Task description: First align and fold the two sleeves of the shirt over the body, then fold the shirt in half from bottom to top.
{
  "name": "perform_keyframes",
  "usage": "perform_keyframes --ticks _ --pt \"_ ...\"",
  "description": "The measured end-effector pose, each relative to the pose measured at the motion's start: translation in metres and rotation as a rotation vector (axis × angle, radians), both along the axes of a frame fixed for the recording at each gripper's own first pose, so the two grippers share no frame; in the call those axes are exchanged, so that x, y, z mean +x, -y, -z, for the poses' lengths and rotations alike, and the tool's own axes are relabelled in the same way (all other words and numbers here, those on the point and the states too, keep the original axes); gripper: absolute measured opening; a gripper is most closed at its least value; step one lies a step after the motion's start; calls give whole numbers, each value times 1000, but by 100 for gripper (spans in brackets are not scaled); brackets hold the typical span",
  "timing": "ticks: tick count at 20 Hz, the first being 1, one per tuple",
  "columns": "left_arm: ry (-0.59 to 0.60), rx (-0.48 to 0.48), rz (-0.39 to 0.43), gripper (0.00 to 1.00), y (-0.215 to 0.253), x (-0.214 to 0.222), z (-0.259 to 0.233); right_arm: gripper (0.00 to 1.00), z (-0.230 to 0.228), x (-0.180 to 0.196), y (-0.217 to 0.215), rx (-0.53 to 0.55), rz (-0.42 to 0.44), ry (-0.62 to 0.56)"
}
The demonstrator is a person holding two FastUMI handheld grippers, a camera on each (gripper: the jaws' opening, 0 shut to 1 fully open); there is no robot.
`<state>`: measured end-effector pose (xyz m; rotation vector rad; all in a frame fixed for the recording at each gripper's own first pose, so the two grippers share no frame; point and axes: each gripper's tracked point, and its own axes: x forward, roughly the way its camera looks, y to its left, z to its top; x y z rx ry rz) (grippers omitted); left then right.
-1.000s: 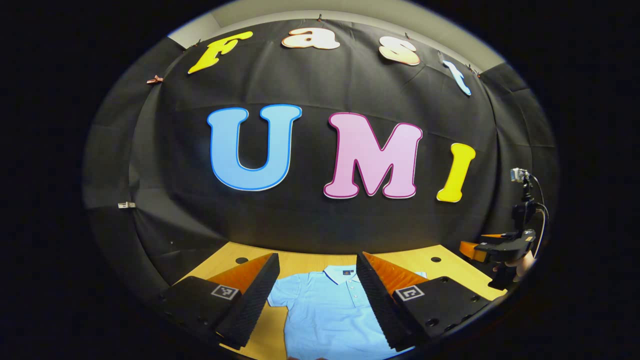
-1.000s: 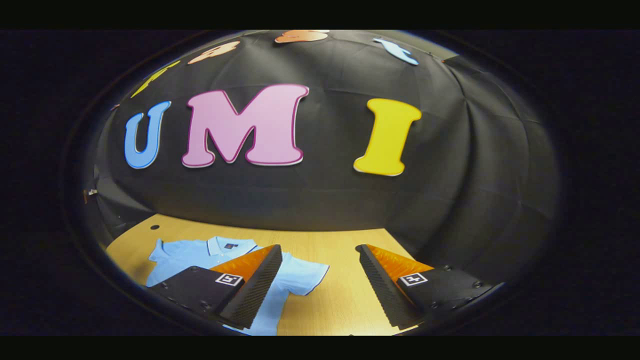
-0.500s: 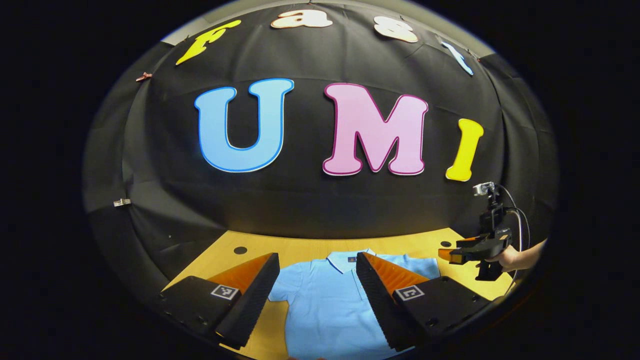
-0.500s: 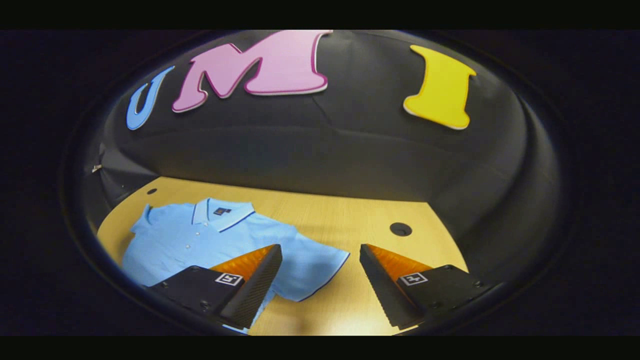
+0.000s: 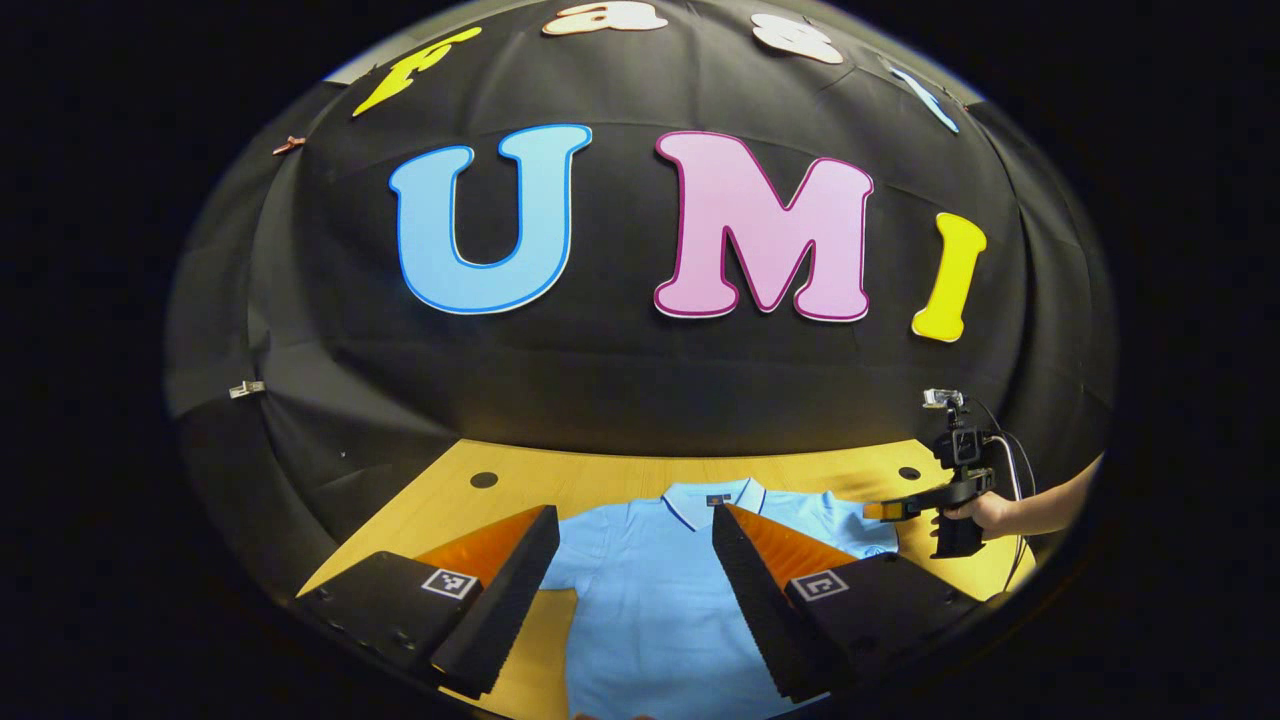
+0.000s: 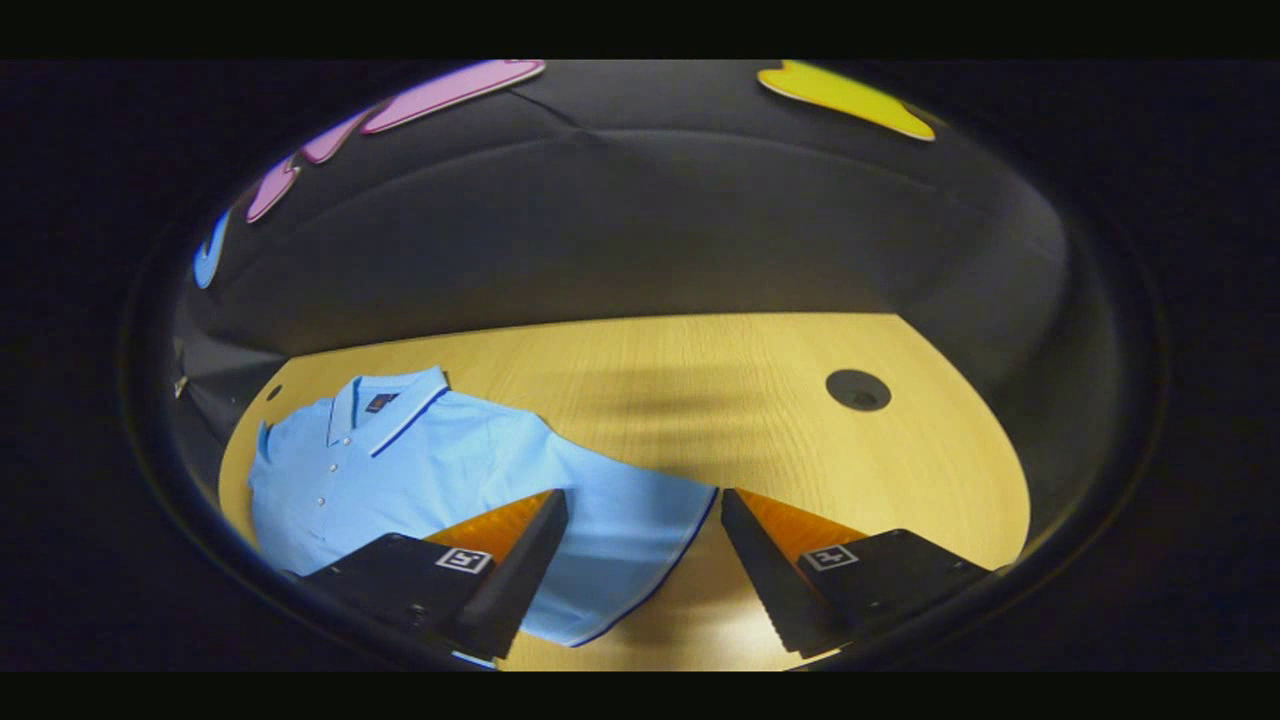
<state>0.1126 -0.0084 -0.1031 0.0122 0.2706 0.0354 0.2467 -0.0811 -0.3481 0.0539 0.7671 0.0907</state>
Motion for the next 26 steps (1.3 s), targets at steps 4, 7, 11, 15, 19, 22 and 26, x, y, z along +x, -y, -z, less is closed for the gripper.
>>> perform_keyframes --ticks 4,7,11,15,19,22,26 --pt "4 5 3 98 9 -1 2 76 8 7 5 -83 -36 31" --pt "-6 5 3 98 11 -3 9 30 4 5 -9 -88 -61 39" --pt "-15 -15 -10 98 5 -9 18 5 4 7 -16 -71 -23 30" --pt "-24 -28 -36 98 -11 -18 27 5 0 4 -19 -28 32 4" --pt "-22 -45 -67 98 -31 -24 30 5 -40 8 -34 -83 6 93" --pt "-14 -48 -83 98 -47 -30 28 2 -75 4 -66 -110 -45 157" --pt "-5 -65 -99 98 -70 -36 27 0 -101 -6 -120 -133 -134 198"
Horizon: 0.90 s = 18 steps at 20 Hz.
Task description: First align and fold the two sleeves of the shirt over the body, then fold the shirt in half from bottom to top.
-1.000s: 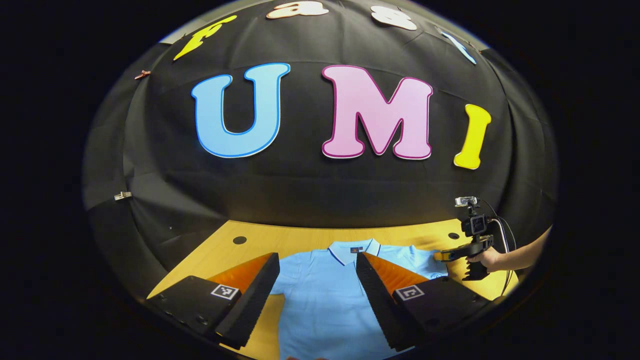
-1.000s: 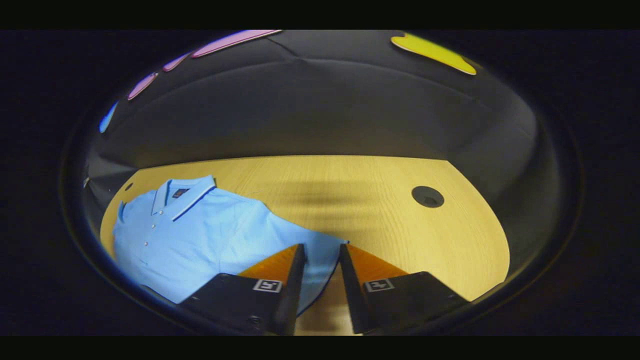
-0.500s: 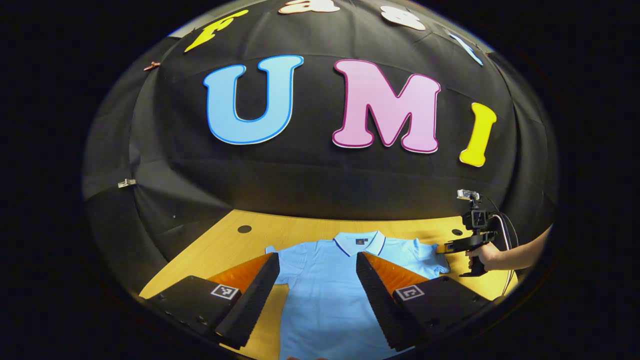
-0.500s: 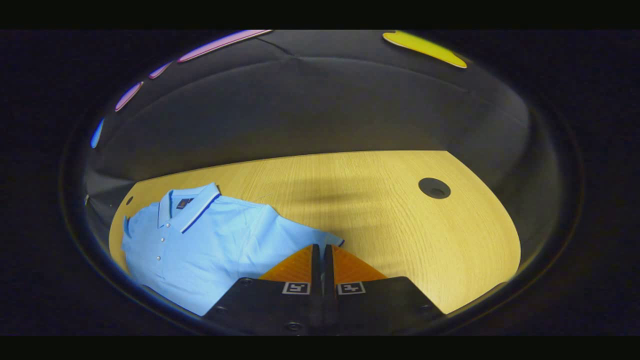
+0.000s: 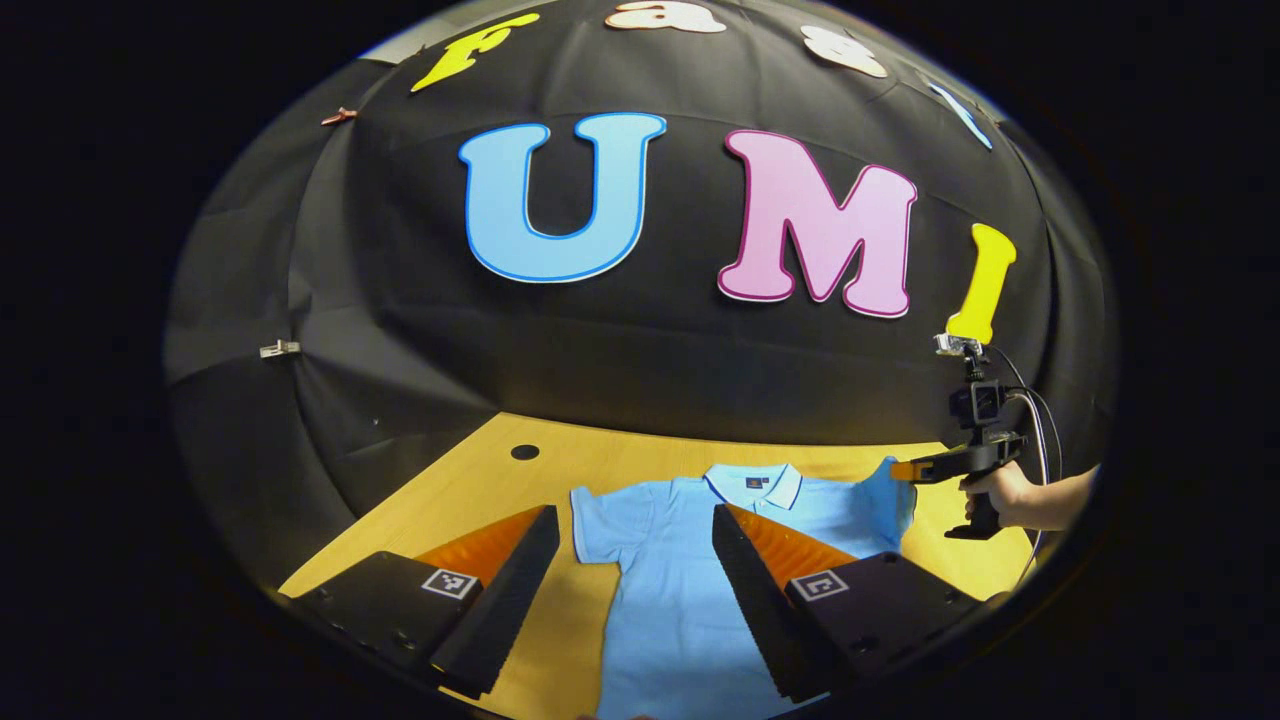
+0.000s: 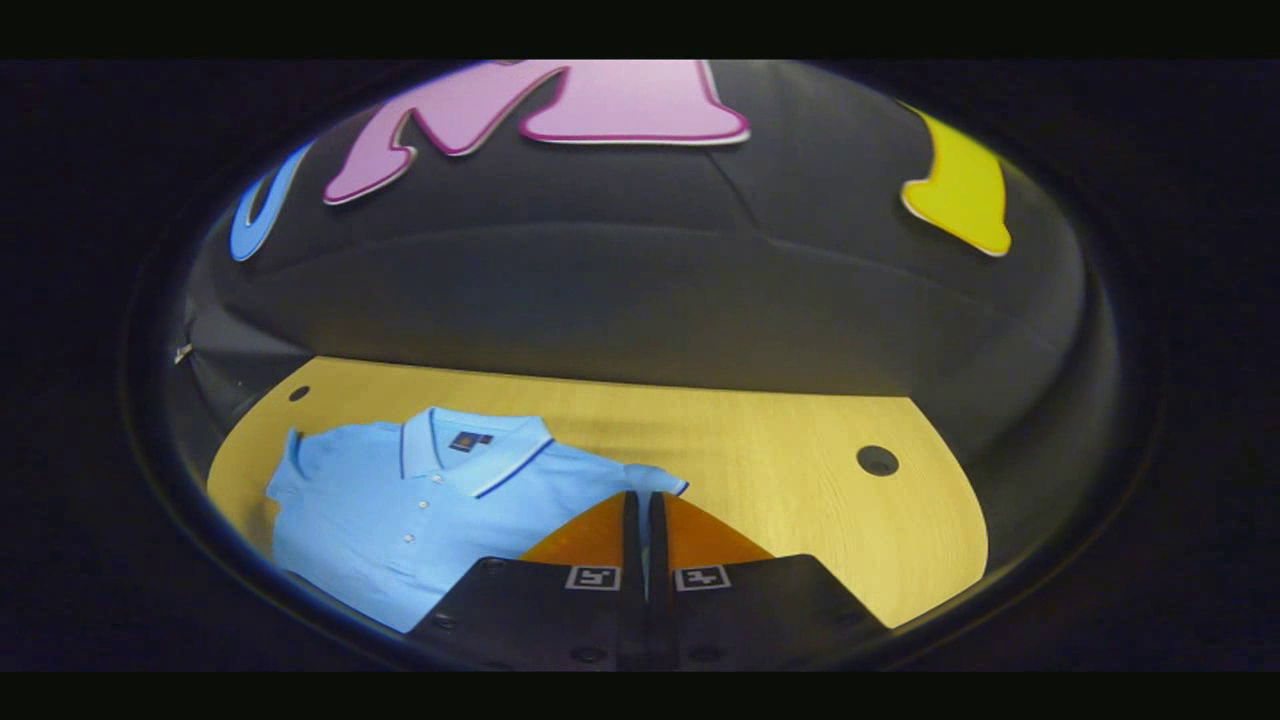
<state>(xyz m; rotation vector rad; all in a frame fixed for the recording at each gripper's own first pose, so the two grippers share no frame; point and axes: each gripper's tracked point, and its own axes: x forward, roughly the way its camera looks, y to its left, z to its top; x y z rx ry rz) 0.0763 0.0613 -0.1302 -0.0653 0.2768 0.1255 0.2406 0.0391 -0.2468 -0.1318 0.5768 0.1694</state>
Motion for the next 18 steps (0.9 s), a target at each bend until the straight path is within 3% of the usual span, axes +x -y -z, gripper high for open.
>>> perform_keyframes --ticks 3,5,6,7,10,11,12,13,14,16,18 --pt "6 -9 -10 98 -16 -5 0 0 -6 -8 -45 -19 -72 10" --pt "6 -5 -17 98 -27 -7 2 10 -1 -14 -76 -17 -109 2" --pt "6 -5 -22 98 -34 -8 3 0 2 -17 -90 -17 -127 -4" --pt "7 -6 -27 98 -40 -9 5 5 6 -23 -104 -17 -141 -16" --pt "4 -20 -44 98 -53 -9 9 5 20 -36 -139 -22 -177 -43" --pt "4 -28 -49 98 -58 -7 11 10 26 -40 -151 -18 -189 -52" --pt "3 -36 -54 98 -62 -5 12 10 31 -45 -162 -12 -206 -62" --pt "2 -43 -57 98 -64 -2 15 3 37 -51 -175 3 -228 -74" --pt "3 -52 -56 98 -65 2 17 13 42 -59 -189 31 -256 -91" --pt "-2 -66 -52 98 -66 14 23 23 50 -75 -209 75 -298 -121" --pt "-12 -77 -38 98 -66 30 31 55 49 -88 -216 84 -328 -109"
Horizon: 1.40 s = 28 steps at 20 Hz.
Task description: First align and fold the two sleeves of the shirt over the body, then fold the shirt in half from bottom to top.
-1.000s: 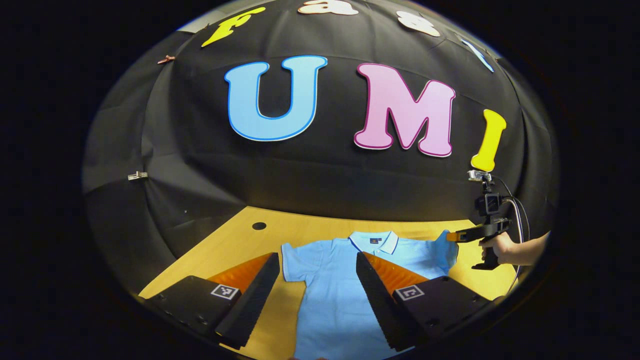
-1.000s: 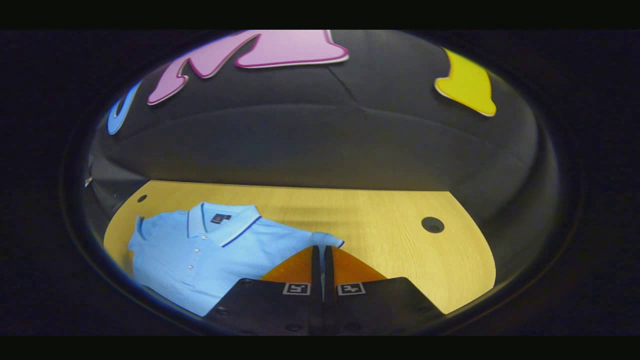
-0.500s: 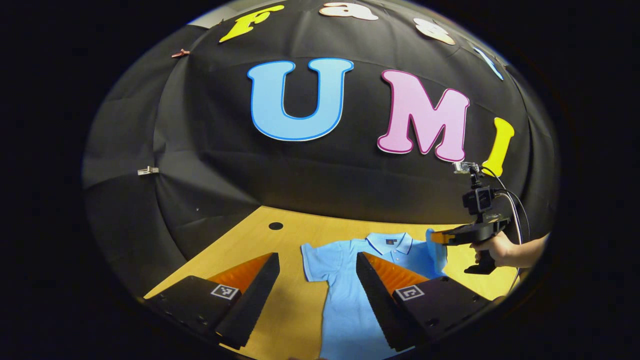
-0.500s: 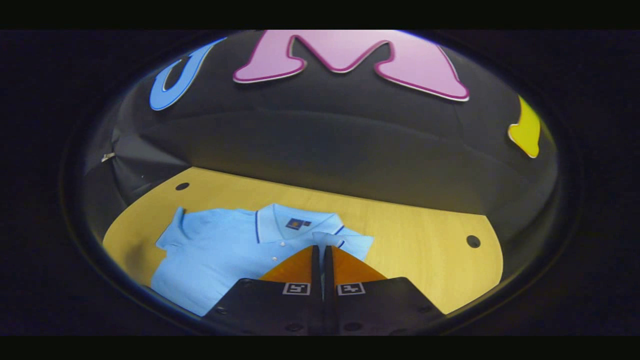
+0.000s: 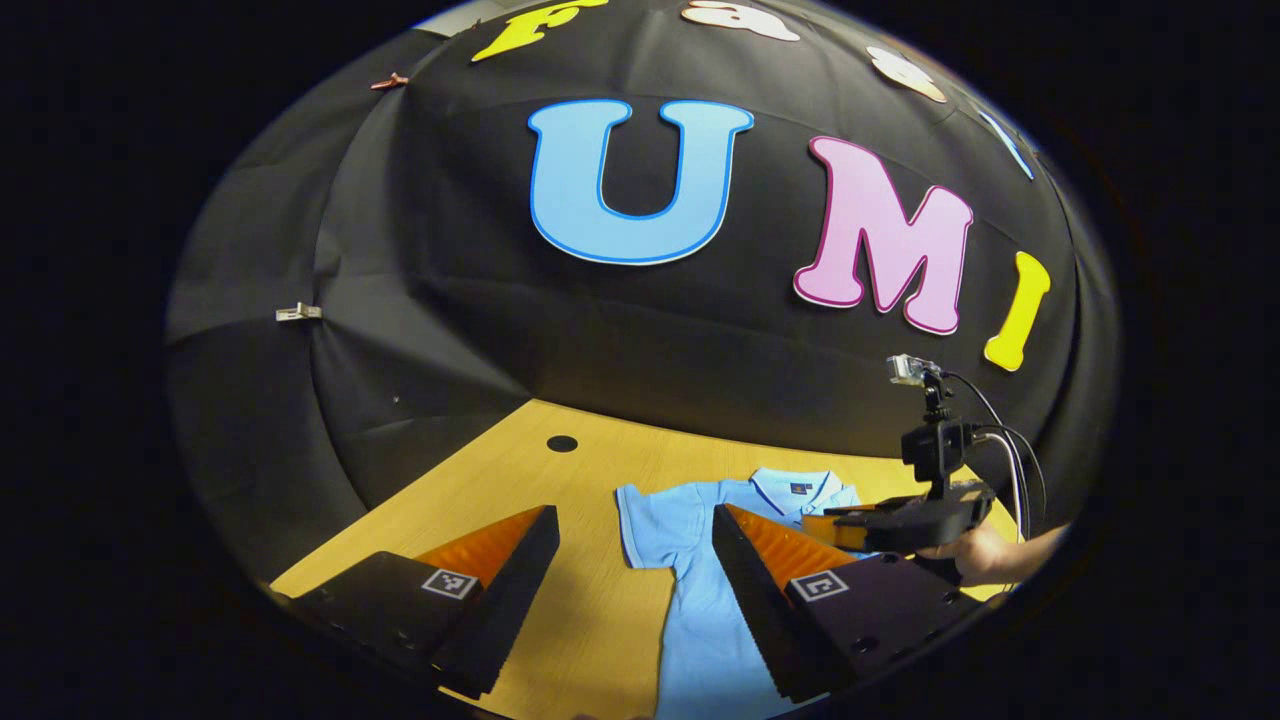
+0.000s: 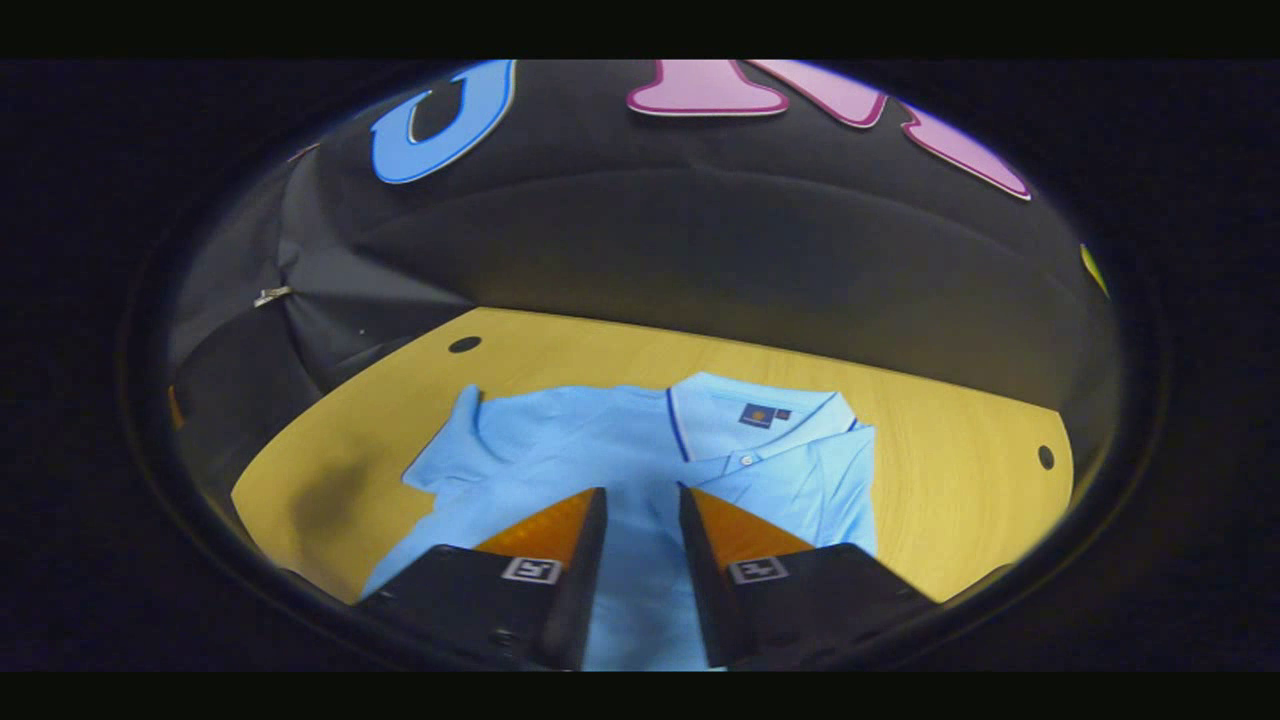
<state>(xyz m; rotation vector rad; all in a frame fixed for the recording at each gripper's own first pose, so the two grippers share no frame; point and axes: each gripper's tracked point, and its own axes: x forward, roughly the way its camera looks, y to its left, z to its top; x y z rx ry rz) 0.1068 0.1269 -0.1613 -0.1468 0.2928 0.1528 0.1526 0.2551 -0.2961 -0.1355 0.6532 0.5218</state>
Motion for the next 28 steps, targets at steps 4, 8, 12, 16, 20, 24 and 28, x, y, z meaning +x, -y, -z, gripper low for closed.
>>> perform_keyframes --ticks 4,8,12,16,20,24,28 --pt "-38 11 54 98 1 53 25 100 -16 -22 23 -5 20 54" --pt "-94 17 83 98 -6 109 62 99 -44 -32 72 -53 54 138" --pt "-160 39 97 98 -14 159 107 100 -75 -31 115 -40 112 196" --pt "-240 20 116 98 -11 197 150 99 -95 -36 153 -7 177 229" --pt "-327 95 97 97 -16 211 184 96 -98 -47 186 10 221 224" --pt "-359 88 103 88 -12 212 195 96 -95 -55 204 18 243 218" --pt "-340 77 130 26 7 219 195 99 -77 -57 216 33 267 182"
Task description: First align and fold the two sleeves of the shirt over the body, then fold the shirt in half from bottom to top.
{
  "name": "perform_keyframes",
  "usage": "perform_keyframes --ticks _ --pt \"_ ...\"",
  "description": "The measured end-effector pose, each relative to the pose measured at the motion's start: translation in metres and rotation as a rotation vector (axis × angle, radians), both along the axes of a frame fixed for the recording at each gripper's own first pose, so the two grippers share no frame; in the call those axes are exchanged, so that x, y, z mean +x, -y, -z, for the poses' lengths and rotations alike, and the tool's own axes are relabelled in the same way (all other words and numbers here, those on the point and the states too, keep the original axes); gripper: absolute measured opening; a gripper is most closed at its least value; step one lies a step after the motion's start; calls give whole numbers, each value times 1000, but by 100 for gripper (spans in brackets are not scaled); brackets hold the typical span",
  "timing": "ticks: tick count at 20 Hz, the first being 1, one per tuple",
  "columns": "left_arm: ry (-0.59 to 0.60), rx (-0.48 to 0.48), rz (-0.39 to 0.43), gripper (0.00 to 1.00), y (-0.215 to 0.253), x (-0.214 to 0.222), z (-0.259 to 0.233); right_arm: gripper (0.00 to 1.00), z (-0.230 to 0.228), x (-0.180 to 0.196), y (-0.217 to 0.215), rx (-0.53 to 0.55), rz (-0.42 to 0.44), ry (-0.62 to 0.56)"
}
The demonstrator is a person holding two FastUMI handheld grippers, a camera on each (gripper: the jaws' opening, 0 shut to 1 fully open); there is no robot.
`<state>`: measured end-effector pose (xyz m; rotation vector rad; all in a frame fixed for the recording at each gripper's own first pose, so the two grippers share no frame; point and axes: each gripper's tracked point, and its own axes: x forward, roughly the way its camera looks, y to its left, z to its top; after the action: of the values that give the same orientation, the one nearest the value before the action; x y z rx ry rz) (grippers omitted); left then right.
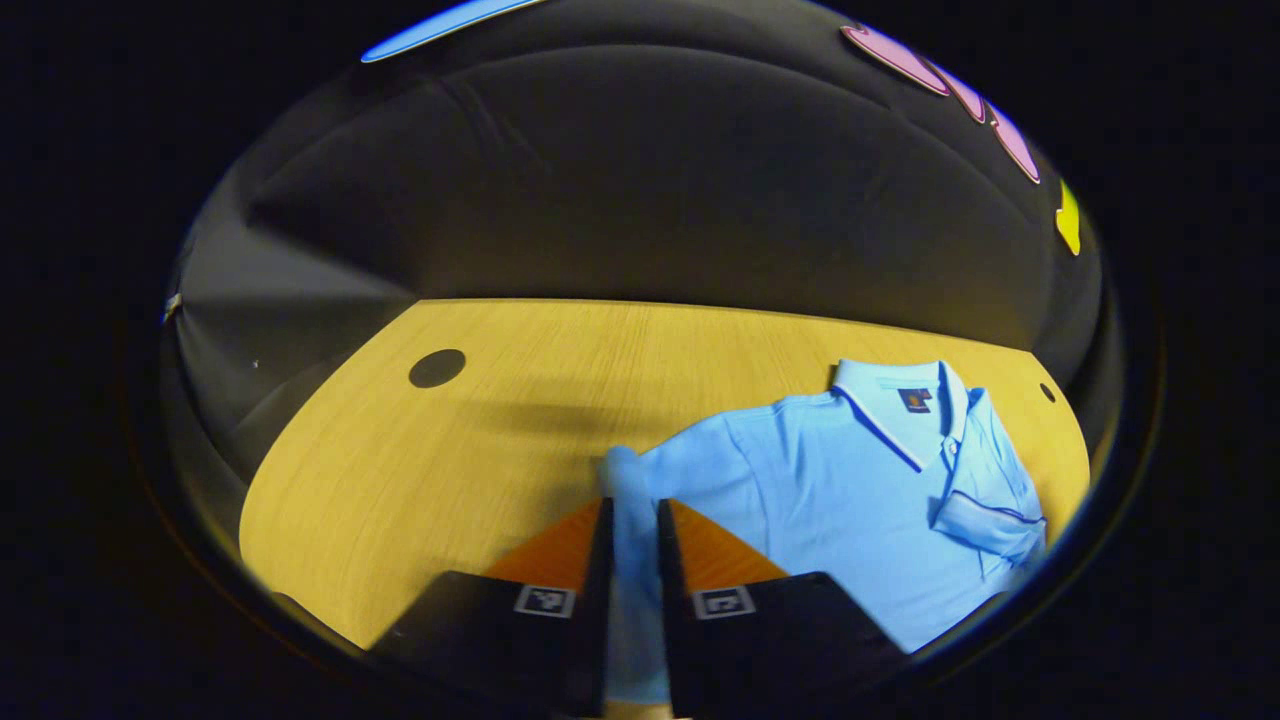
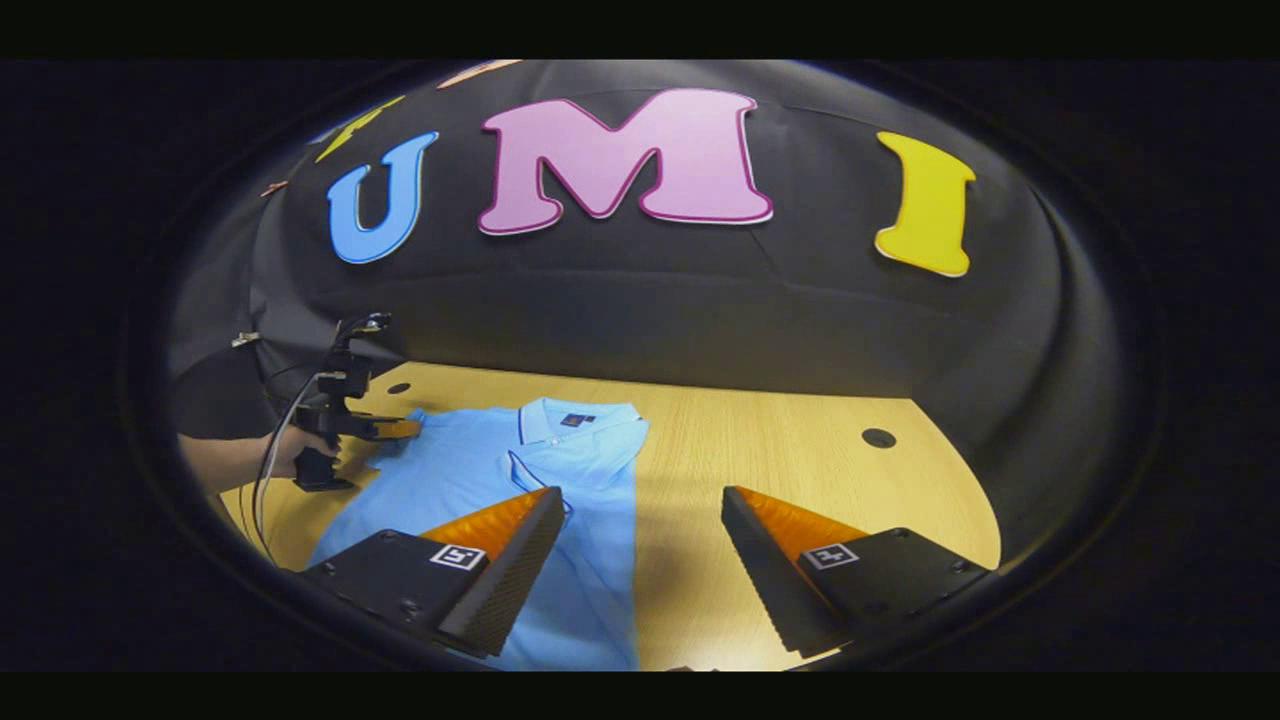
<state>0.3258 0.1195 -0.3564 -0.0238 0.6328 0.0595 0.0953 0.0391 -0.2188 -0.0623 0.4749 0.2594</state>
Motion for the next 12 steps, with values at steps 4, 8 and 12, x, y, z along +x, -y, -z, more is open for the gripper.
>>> perform_keyframes --ticks 4,8,12 --pt "6 2 -10 7 4 0 -3 99 12 -7 10 12 17 -31" --pt "45 12 5 6 19 0 -29 99 16 -11 20 11 25 -33" --pt "104 -22 85 6 65 1 -72 99 14 -13 24 18 33 -34"
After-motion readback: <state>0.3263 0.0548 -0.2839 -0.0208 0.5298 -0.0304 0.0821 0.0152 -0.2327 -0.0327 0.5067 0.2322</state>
